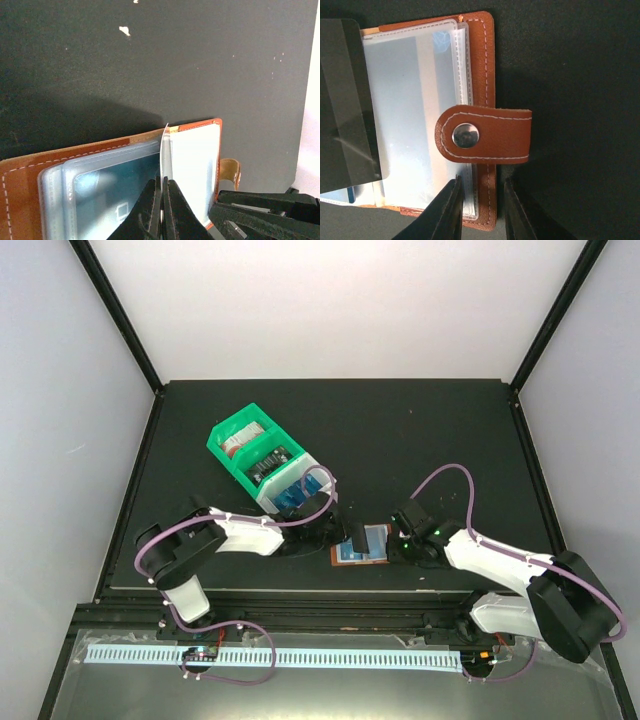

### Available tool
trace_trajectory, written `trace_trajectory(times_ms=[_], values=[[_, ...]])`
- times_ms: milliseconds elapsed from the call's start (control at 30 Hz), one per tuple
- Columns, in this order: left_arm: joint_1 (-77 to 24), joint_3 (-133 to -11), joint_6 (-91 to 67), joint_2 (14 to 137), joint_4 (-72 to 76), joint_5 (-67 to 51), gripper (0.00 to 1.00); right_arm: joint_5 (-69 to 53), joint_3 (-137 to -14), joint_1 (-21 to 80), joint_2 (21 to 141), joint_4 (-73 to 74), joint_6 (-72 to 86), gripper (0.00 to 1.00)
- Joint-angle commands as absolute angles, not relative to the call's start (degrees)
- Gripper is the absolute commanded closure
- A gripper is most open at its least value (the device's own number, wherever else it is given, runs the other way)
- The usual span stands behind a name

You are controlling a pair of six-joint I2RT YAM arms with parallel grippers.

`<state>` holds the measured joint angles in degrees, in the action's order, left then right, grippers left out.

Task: Put the credit cards into the card holder
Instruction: Insert the credit card into the card holder.

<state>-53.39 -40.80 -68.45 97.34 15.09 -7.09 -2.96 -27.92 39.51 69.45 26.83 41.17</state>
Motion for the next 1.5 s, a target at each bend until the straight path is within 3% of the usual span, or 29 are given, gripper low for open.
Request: trace_trajectory(times_ms=[0,433,933,1300,1467], values=[[-54.1,-40.8,-71.3,99.4,15.3,-8.7,0.98,-2.4,-26.1,39.8,70.1,27.9,42.2,0.73],[-56.2,-39.0,-78.3,98.2,7.5,-8.6,0.98,-2.2,-25.0,39.8,69.9,27.1,42.7,0.73],[-56.5,-41.0,-73.2,99.4,11.8,-0.9,0.98,-2.3,-24.7,39.8,69.5,26.9,42.5,0.73],[-57.3,-42.0,-73.1,103.5,15.3,-5.4,0.98,-2.4,-24.7,39.8,69.4,26.5,42.4,0.73],[-58.6,-43.9,-69.6,104.0,11.6,-6.1,0.94,-2.3,-24.8,39.8,69.7,25.9,43.0,0.73]])
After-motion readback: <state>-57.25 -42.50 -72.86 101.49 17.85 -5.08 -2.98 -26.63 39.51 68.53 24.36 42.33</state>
